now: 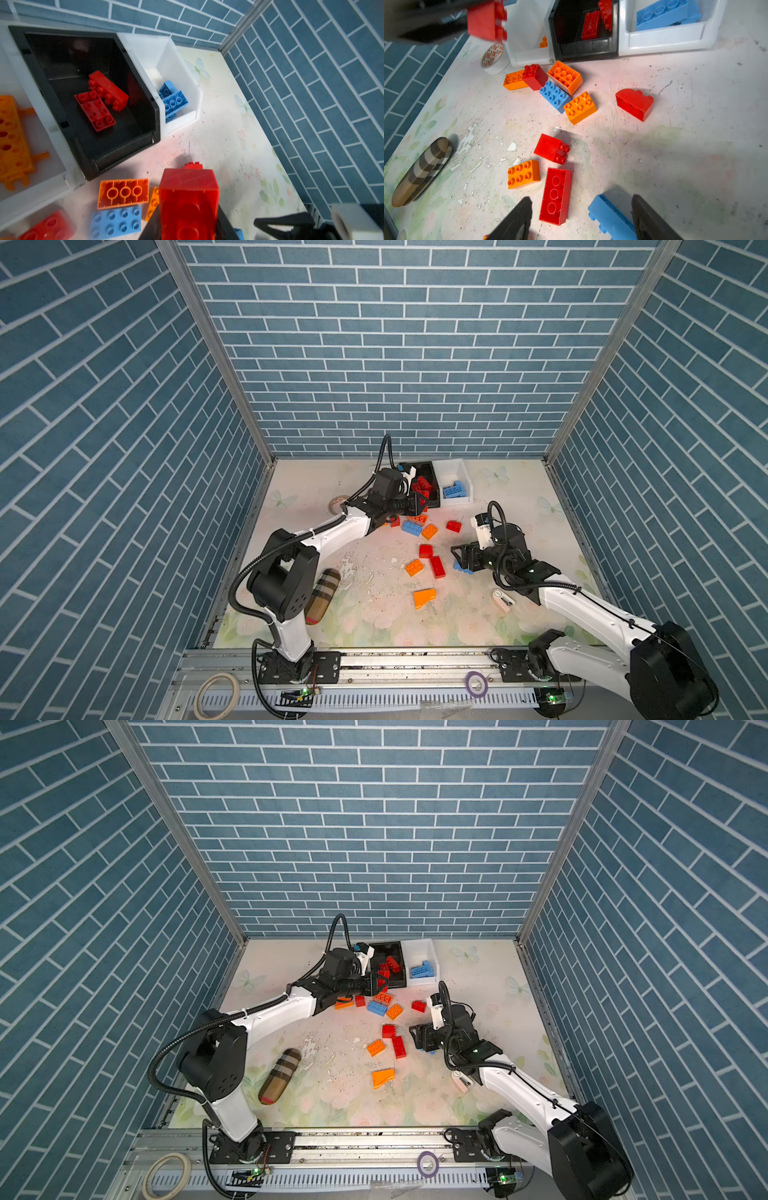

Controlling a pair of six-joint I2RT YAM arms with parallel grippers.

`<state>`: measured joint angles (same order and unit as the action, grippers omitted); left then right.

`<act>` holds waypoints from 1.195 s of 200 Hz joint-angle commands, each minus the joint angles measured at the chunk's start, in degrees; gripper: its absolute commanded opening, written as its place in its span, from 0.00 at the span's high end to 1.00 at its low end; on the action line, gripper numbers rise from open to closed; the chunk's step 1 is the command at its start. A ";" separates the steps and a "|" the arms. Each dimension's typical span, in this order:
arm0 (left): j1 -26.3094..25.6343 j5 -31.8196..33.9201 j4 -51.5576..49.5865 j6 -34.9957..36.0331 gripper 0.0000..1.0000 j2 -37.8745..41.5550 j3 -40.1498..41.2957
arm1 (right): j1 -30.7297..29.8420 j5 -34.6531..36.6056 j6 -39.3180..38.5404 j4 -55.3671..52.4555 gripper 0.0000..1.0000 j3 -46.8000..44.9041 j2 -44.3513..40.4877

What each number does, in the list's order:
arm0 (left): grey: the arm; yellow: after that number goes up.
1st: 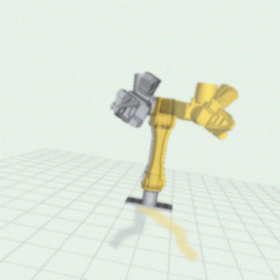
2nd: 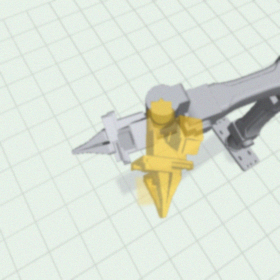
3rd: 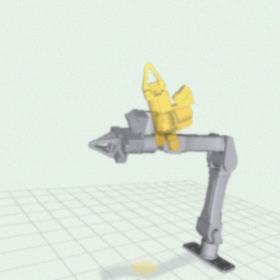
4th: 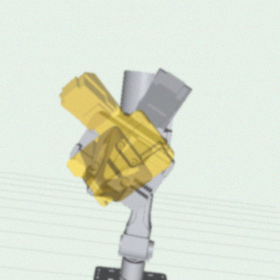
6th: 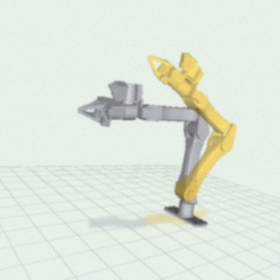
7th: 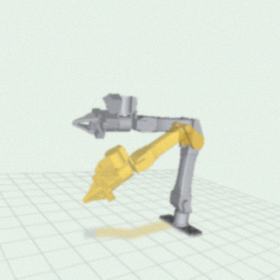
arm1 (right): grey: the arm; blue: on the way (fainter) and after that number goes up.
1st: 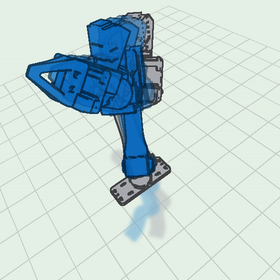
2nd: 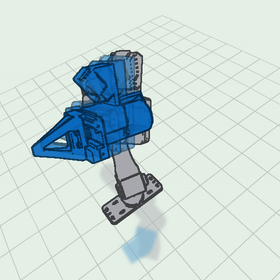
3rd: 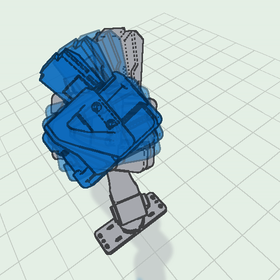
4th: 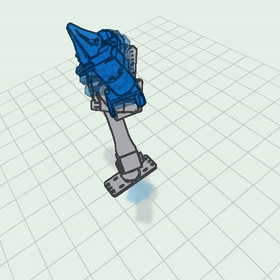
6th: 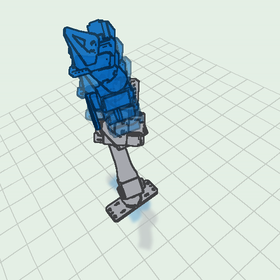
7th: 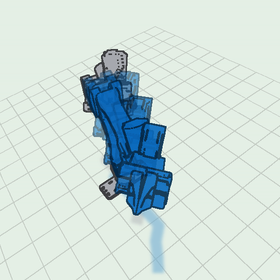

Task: Sort the legos into containers by color
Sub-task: Place the lego in the container.

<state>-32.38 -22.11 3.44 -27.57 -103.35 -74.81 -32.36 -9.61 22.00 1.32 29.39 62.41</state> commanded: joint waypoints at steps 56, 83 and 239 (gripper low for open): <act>6.51 -4.92 3.84 -1.96 0.75 -14.89 -15.92 | -3.00 2.76 0.07 -2.07 0.25 0.02 0.23; 7.90 -7.85 4.95 -4.62 0.75 -20.95 -21.29 | -4.06 3.36 -0.64 -3.01 0.25 0.52 1.00; 10.61 -6.72 -0.87 -5.35 0.63 -35.03 -36.72 | -10.08 4.33 0.58 -0.71 0.25 1.96 8.78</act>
<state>-21.98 -28.69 3.70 -33.06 -137.82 -109.84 -41.52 -6.17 22.50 -0.54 29.21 70.06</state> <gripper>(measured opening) 0.364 0.747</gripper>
